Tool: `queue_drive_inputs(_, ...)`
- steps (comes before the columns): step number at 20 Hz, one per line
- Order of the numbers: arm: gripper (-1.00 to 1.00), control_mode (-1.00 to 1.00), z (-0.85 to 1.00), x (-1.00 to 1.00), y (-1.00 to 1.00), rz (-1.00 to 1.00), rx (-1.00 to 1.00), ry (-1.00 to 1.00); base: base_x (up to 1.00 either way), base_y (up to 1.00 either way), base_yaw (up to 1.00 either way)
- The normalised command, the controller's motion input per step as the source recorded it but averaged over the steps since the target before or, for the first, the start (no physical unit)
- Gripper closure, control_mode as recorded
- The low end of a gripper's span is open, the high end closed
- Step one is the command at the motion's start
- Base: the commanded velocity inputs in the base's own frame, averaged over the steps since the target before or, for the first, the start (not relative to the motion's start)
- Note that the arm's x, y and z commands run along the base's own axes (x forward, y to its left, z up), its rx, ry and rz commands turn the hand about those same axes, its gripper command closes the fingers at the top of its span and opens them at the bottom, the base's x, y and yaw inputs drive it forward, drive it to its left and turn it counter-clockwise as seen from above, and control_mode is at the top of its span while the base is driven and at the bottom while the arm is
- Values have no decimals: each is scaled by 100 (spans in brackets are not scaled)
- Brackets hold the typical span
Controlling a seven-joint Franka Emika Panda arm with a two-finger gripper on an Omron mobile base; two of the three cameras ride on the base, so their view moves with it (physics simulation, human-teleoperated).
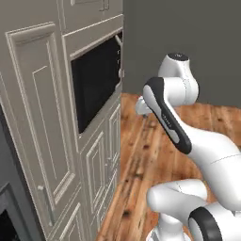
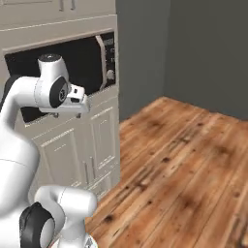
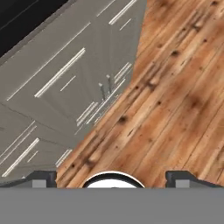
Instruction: Navigate to the sink.
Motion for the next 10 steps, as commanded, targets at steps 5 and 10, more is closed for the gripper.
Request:
queue_drive_inputs(5, -100, 100, 0, 0, 0, 0, 0, 0, 18, 26, -92)
queue_drive_inputs(10, -100, 100, 0, 0, 0, 0, 0, 0, 19, 33, -83)
